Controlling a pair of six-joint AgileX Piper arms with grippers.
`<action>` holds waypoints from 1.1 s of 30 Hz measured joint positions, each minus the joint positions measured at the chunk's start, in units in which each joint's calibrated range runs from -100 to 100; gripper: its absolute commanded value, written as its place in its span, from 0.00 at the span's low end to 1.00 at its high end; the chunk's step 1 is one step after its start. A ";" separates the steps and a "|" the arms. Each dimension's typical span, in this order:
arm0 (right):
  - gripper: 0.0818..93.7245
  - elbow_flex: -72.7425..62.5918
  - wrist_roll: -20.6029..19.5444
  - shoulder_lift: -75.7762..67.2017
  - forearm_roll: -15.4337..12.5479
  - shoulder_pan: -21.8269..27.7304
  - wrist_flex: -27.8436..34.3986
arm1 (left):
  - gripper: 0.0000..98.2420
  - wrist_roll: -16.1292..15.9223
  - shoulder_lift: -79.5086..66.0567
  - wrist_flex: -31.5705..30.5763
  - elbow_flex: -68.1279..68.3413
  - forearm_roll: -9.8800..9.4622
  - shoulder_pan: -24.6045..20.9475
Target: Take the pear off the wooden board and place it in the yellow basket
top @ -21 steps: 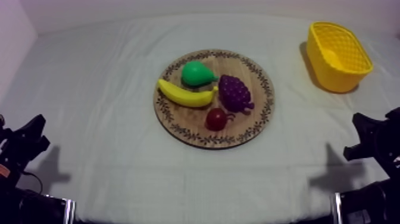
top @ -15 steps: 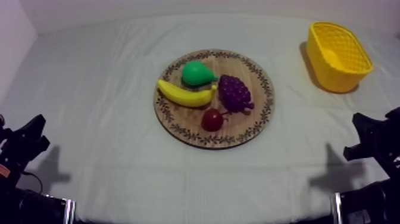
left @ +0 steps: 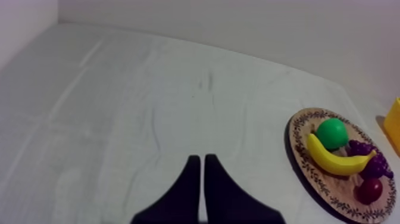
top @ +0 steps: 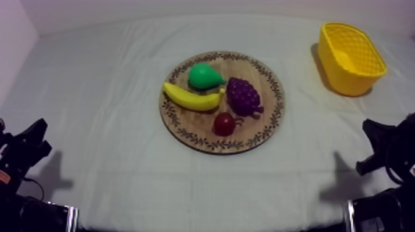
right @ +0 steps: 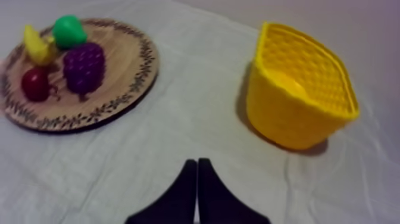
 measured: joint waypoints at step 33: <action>0.01 -62.86 -3.74 59.97 9.95 -22.98 30.05 | 0.00 0.06 0.00 0.00 0.00 0.00 0.00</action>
